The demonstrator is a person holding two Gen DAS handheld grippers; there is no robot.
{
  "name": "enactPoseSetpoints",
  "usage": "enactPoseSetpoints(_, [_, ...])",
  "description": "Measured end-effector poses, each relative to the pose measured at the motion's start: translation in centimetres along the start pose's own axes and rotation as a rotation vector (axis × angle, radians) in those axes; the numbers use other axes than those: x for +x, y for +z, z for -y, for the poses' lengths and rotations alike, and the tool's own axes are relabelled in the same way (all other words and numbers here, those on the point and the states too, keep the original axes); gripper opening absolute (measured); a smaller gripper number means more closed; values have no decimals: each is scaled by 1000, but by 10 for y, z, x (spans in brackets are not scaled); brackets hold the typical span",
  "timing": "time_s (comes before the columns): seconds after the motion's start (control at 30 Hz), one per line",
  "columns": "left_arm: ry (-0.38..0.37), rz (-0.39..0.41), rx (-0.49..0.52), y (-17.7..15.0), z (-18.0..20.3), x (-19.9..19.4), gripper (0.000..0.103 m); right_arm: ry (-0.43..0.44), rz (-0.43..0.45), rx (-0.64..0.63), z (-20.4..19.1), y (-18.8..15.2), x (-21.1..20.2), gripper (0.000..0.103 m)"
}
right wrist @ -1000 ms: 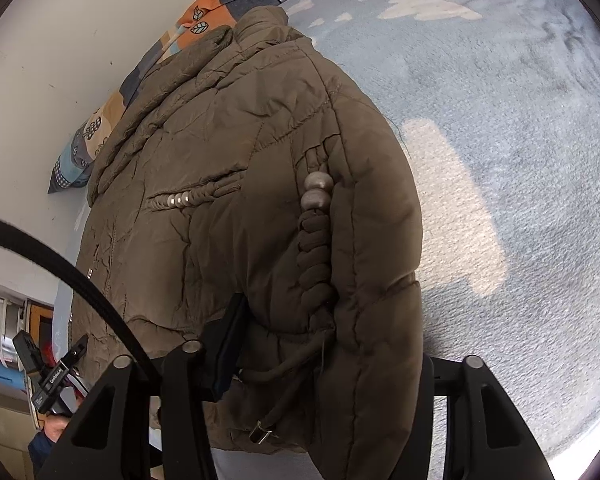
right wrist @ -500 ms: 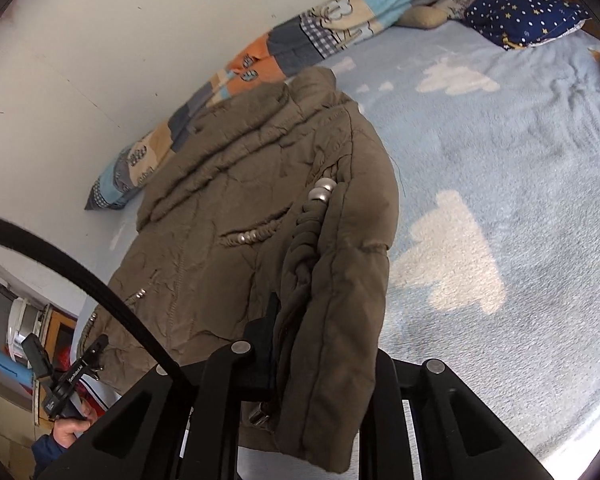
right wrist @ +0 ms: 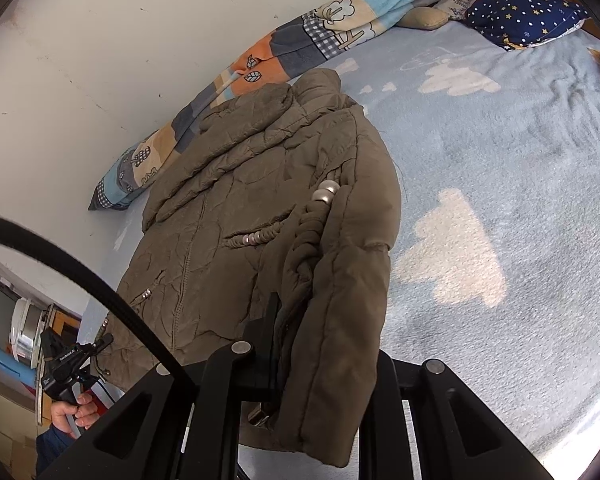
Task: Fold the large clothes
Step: 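Lift the gripped hem upward with both tools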
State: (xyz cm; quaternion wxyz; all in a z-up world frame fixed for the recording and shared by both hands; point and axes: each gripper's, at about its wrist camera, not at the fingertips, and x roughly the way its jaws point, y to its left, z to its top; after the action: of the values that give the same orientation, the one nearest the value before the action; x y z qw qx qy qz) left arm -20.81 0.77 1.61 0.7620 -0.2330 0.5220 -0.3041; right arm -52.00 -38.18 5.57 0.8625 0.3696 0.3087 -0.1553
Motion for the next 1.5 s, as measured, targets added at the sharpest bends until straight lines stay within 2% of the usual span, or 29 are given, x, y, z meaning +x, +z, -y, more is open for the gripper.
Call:
enactPoseSetpoints(0.07, [11, -11, 5, 0, 1, 5, 33, -2, -11, 3, 2, 1, 2, 18])
enactPoseSetpoints(0.13, [21, -22, 8, 1, 3, 10, 40, -2, -23, 9, 4, 2, 4, 18])
enactPoseSetpoints(0.27, [24, -42, 18, 0, 4, 13, 45, -1, -41, 17, 6, 5, 7, 18])
enactPoseSetpoints(0.43, [-12, -73, 18, -2, 2, 14, 57, -4, -52, 17, 3, 8, 10, 18])
enactPoseSetpoints(0.63, [-42, -89, 15, -6, -1, 10, 60, 5, -60, 27, 4, 11, 10, 18])
enactPoseSetpoints(0.83, [-39, -108, 27, -13, 2, 8, 67, 2, -76, 19, 5, 12, 13, 19])
enactPoseSetpoints(1.07, [-8, -105, 84, -19, 9, 7, 67, -26, -101, 16, 5, 11, 19, 24])
enactPoseSetpoints(1.13, [15, -107, 118, -21, 13, 6, 60, -35, -111, 22, 8, 10, 21, 25])
enactPoseSetpoints(1.2, [33, -107, 133, -23, 14, 5, 59, -51, -118, 27, 11, 9, 23, 28])
enactPoseSetpoints(1.33, [46, -103, 92, -29, 8, 1, 59, -85, -136, 51, 22, 5, 25, 36])
enactPoseSetpoints(1.4, [51, -95, 76, -33, 7, 0, 60, -98, -143, 67, 28, 2, 26, 44])
enactPoseSetpoints(1.5, [42, -66, 45, -39, 6, -1, 62, -101, -153, 135, 44, -4, 26, 51])
